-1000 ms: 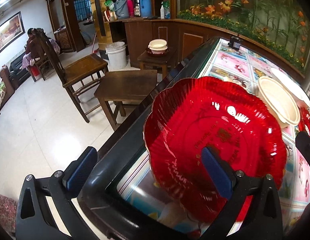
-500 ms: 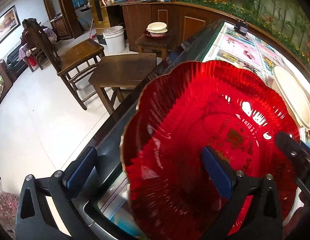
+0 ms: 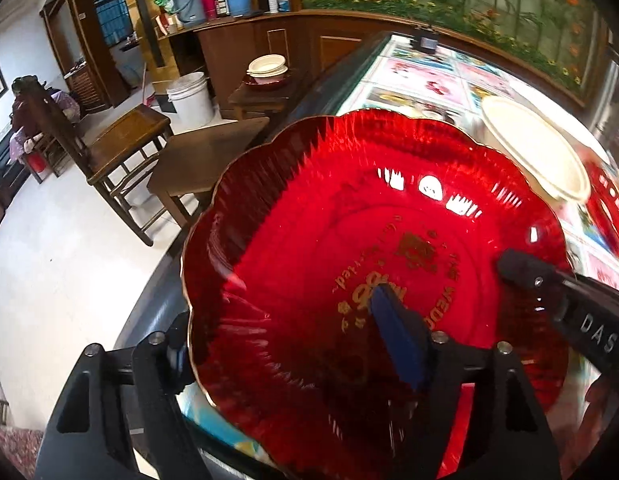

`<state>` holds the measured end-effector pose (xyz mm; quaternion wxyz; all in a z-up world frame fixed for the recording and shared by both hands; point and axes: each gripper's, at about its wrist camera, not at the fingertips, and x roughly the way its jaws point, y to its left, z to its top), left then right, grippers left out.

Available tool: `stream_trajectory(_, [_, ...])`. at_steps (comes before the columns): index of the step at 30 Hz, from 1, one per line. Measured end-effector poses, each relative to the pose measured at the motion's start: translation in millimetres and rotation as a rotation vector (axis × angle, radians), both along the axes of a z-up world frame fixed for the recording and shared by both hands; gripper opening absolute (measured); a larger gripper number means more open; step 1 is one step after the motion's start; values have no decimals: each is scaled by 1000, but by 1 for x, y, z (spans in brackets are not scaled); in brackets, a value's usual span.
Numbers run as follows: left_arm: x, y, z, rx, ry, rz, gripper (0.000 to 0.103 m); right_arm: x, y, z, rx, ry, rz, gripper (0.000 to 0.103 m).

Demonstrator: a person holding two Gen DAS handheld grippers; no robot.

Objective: Organize plates and bowls

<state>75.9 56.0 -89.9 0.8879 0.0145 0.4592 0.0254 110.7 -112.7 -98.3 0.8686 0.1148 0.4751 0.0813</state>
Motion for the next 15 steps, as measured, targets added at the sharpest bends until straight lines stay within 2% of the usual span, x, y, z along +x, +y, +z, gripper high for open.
stream_trajectory(6, [-24, 8, 4, -7, 1, 6, 58, -34, 3, 1, 1, 16, 12, 13])
stream_trajectory(12, [-46, 8, 6, 15, -2, -4, 57, -68, 13, 1, -35, -5, 65, 15])
stream_trajectory(15, [-52, 10, 11, -13, -5, -6, 57, -73, 12, 2, -21, -18, 109, 19])
